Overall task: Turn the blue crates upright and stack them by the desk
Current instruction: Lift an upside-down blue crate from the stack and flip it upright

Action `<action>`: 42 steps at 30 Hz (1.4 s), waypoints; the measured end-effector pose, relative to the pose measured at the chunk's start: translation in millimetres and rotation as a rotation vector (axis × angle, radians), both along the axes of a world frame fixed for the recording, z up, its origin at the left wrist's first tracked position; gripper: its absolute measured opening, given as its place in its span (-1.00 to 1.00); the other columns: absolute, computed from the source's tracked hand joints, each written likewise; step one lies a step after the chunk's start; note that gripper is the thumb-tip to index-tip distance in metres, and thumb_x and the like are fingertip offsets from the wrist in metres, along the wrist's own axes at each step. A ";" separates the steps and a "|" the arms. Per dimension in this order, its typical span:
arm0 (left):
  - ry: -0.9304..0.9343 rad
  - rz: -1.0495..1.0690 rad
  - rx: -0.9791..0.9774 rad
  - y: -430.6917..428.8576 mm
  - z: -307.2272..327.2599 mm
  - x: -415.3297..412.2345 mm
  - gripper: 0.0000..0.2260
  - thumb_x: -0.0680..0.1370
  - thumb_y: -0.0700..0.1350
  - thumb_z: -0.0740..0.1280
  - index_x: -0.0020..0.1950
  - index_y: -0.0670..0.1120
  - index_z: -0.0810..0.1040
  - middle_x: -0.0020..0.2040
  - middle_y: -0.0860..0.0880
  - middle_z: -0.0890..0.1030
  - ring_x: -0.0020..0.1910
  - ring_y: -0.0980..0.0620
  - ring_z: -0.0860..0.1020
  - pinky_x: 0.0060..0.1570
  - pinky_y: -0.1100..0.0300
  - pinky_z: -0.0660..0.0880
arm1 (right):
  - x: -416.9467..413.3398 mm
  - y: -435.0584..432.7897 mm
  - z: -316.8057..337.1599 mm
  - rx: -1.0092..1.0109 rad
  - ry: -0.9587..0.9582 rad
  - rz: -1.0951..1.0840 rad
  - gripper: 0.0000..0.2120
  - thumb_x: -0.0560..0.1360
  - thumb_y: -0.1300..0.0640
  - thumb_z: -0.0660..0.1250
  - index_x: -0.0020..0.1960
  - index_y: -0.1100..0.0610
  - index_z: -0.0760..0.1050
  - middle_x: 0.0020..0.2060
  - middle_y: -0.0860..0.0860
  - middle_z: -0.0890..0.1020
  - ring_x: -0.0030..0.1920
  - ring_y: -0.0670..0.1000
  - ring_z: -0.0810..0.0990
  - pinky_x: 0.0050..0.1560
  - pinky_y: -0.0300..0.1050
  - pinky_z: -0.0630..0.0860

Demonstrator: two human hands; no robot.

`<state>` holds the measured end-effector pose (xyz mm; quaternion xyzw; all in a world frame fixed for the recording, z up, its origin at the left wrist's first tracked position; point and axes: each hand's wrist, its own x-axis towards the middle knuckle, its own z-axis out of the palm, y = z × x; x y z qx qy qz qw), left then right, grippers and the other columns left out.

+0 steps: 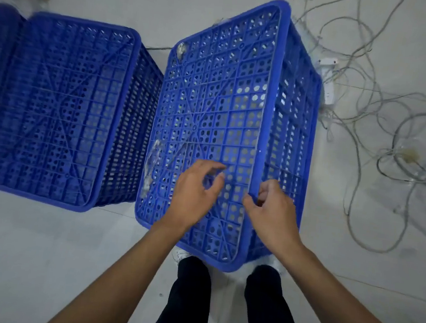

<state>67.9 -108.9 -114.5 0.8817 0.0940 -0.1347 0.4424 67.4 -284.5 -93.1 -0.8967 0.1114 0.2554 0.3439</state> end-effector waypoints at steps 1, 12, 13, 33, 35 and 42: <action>0.005 0.013 -0.027 -0.8 5.4 1.2 -0.80 0.63 -0.02 0.30 0.21 -0.02 0.60 0.16 0.05 0.59 0.08 0.16 0.57 0.09 0.05 0.56 | -0.9 8.9 1.6 0.004 -0.007 0.004 -0.76 0.55 -0.06 0.34 0.02 0.07 0.36 -0.16 -0.04 0.53 -0.18 -0.01 0.53 -0.16 -0.08 0.50; 0.048 0.154 0.165 46.3 17.9 6.7 -0.65 0.50 0.28 0.33 0.04 0.03 0.56 0.01 0.12 0.52 0.05 0.10 0.47 0.06 0.20 0.43 | 4.2 88.6 2.2 0.265 -0.070 0.204 -0.84 0.53 -0.03 0.33 -0.02 -0.03 0.37 -0.14 -0.16 0.52 -0.22 -0.19 0.52 -0.20 -0.14 0.47; 0.038 0.165 0.187 52.4 18.3 8.1 -0.68 0.51 0.26 0.34 0.01 0.01 0.55 -0.02 0.10 0.53 0.03 0.07 0.47 0.04 0.17 0.44 | 6.2 91.8 2.1 0.297 -0.061 0.215 -0.87 0.53 -0.05 0.31 -0.01 -0.05 0.39 -0.10 -0.17 0.51 -0.19 -0.20 0.52 -0.16 -0.14 0.48; -0.110 0.107 0.493 104.4 0.2 15.7 -0.74 0.64 0.05 0.21 0.07 -0.15 0.40 0.05 -0.08 0.39 -0.11 -0.01 0.40 -0.26 0.15 0.33 | 0.4 5.2 -114.9 0.131 0.391 -0.664 -0.30 0.47 -0.39 0.16 0.36 0.12 0.41 0.18 0.09 0.60 0.09 0.14 0.61 0.15 0.11 0.55; -0.132 0.102 0.490 101.4 -0.1 15.3 -0.76 0.64 0.03 0.22 0.07 -0.16 0.40 0.05 -0.08 0.38 -0.12 -0.02 0.40 -0.25 0.15 0.34 | -3.4 -1.4 -116.7 0.222 0.449 -0.706 -0.33 0.52 -0.38 0.14 0.29 0.16 0.48 0.12 0.11 0.63 0.05 0.14 0.63 0.04 0.03 0.56; -0.118 0.117 0.425 90.5 -9.6 14.9 -0.80 0.66 -0.03 0.20 0.10 -0.17 0.38 0.08 -0.07 0.33 -0.18 -0.04 0.41 -0.24 0.07 0.38 | -14.9 -10.6 -104.1 0.120 0.323 -0.717 -0.22 0.48 -0.48 0.03 0.19 0.22 0.45 -0.01 0.13 0.64 -0.06 0.15 0.63 0.03 0.10 0.59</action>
